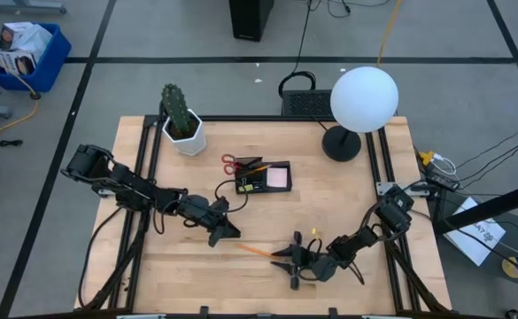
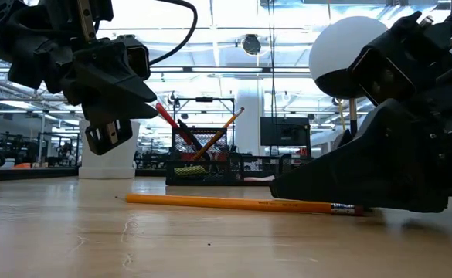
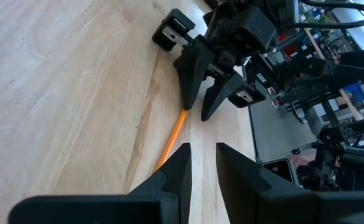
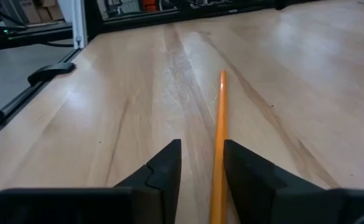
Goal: Pick and place office supplies into organizer
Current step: Put the orange pencil into the top left of the desk organizer
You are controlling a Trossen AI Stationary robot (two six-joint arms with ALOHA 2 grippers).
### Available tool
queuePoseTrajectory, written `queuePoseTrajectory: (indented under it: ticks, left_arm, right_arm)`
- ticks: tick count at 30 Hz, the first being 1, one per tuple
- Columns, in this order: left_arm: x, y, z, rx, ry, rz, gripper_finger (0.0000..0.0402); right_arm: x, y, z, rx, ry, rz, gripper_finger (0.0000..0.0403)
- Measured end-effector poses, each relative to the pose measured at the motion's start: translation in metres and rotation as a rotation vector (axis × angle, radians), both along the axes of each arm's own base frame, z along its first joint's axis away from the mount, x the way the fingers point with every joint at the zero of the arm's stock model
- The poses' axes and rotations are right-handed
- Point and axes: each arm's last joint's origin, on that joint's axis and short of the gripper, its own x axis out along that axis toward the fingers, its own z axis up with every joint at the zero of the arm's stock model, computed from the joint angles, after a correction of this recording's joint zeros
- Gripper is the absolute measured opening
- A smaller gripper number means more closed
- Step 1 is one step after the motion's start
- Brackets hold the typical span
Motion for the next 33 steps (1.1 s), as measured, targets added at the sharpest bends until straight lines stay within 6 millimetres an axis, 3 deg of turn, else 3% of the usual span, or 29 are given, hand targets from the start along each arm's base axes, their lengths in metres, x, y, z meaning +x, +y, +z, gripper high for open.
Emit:
queuePoseTrajectory:
  ticks: [15,22,33]
  left_arm:
    - [0.0,0.0,0.0,-0.006,0.003,0.003,0.0076]
    - [0.0,0.0001,0.0,-0.003,0.002,0.003,0.0077]
    - [0.0002,0.0004,0.0,0.004,-0.001,0.017,0.0076]
  right_arm:
    - [-0.0062,0.0004,-0.0067,-0.003,0.088,-0.011,0.0079]
    - [-0.0061,0.0009,-0.0095,-0.085,0.162,0.016,0.0065]
    - [-0.0007,-0.0076,-0.0065,-0.122,0.195,0.017,0.0061]
